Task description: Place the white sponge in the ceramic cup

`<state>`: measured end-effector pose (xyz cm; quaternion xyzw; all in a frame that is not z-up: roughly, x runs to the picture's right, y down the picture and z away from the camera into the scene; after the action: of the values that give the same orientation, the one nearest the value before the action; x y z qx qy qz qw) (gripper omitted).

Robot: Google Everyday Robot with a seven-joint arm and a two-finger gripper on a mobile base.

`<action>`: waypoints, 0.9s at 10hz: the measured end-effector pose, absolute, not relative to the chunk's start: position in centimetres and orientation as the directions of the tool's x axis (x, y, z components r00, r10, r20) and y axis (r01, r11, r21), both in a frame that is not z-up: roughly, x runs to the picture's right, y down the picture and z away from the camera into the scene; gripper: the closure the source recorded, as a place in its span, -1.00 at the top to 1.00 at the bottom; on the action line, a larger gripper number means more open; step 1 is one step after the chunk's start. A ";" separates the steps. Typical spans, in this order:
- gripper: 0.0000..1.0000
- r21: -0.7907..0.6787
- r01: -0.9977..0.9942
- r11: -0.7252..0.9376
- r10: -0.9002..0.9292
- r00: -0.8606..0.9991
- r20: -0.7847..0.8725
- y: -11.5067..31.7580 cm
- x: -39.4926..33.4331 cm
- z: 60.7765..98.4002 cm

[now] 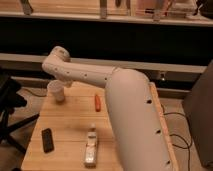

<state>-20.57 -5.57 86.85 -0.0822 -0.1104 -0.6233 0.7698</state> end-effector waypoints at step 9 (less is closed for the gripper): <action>-0.91 0.037 0.980 0.197 -0.948 0.181 0.262 -6.1 -22.0 86.7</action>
<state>-22.03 -6.11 86.67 -0.0697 -0.1140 -0.6298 0.7652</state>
